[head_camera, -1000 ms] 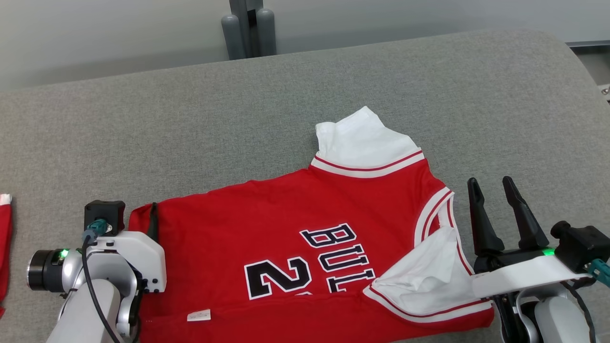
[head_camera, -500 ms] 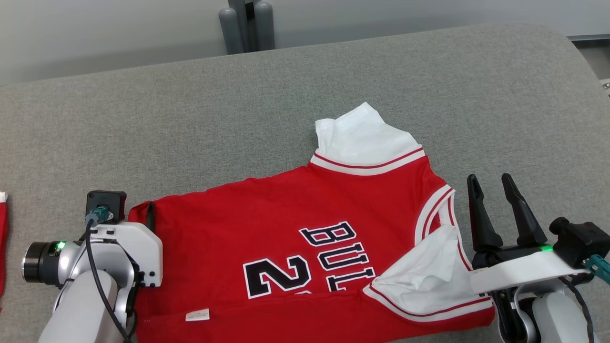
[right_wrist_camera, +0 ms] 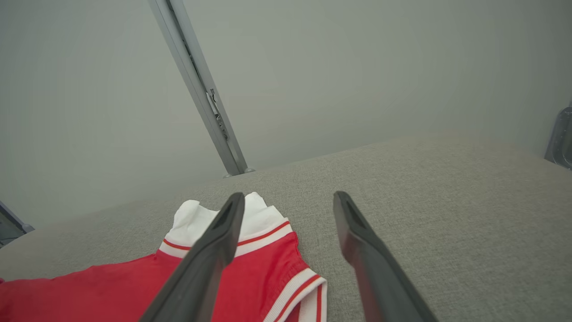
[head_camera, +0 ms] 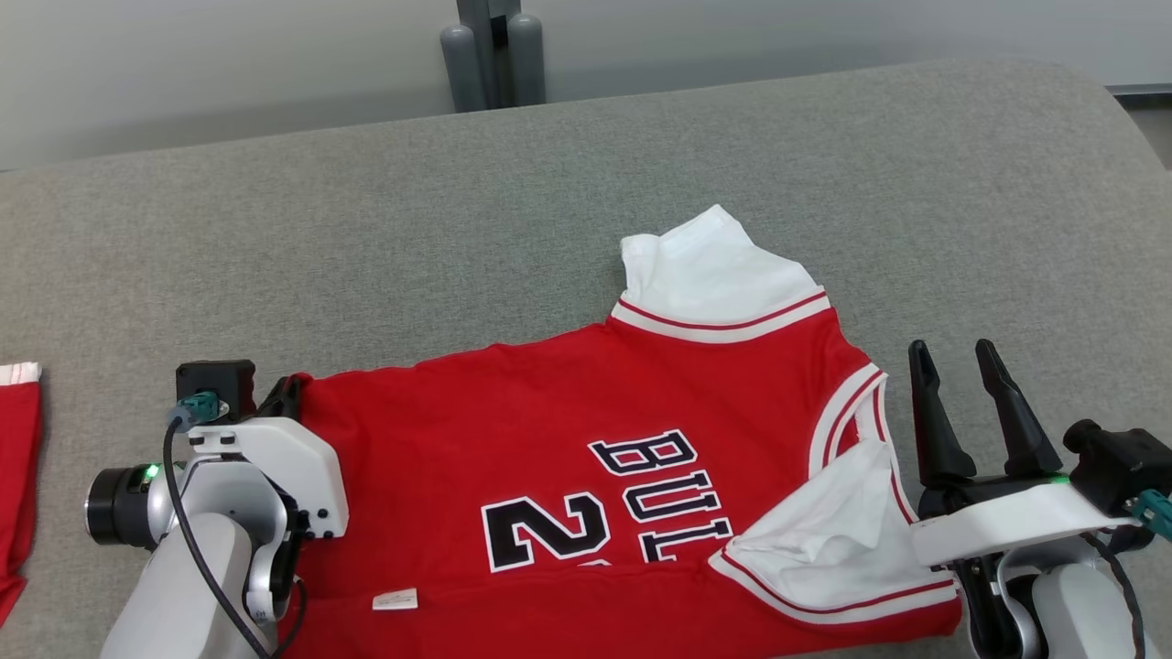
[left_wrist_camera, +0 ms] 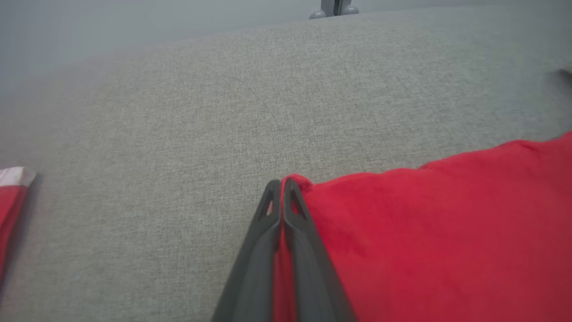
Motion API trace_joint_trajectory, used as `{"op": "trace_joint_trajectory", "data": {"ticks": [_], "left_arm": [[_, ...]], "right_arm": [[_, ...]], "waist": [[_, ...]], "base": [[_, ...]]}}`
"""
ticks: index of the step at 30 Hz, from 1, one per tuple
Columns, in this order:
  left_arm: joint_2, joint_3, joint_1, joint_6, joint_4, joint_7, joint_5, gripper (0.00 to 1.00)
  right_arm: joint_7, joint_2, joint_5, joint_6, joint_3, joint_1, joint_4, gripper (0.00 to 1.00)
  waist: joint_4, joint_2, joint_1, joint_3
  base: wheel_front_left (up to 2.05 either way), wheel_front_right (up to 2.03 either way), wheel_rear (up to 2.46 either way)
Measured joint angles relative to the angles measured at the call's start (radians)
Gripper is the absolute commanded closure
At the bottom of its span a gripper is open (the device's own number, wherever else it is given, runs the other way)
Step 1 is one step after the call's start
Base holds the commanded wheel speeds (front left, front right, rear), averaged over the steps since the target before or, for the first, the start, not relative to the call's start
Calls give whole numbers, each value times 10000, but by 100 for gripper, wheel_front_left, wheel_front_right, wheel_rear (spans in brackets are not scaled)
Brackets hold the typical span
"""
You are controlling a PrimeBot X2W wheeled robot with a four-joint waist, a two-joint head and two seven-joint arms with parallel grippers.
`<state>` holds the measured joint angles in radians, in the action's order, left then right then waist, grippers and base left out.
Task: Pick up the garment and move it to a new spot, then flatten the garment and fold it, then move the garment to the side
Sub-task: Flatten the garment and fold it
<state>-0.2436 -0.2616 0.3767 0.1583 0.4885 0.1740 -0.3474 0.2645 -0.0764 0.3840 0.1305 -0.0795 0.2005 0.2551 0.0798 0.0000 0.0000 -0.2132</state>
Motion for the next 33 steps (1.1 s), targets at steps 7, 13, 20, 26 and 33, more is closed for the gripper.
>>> {"op": "trace_joint_trajectory", "data": {"ticks": [7,13,20,26,33], "left_arm": [[732,560,-245,-167,-372,-163,-1195,100],[1131,723,-254,-268,-644,-117,-1776,100],[1388,274,192,-332,-727,-347,-1586,100],[1662,-203,834,-355,-422,-610,-1455,100],[1875,-667,1419,-445,115,-901,-1563,100]], "right_arm": [[-4,-483,-153,0,-320,483,591,0],[-575,-1091,-174,0,-560,1919,1580,0],[-2111,-1864,368,0,-1160,4253,3298,0],[-3843,-2330,1457,0,-1956,6101,4667,0],[-5124,-2945,2406,0,-3467,7363,5691,0]], "waist": [[-458,0,0,152],[-913,0,0,30],[-1437,0,0,-551],[-1997,0,0,-1147],[-2664,0,0,-1686]], "base": [[0,0,0],[0,0,0],[0,0,0],[0,0,0],[0,0,0]]}}
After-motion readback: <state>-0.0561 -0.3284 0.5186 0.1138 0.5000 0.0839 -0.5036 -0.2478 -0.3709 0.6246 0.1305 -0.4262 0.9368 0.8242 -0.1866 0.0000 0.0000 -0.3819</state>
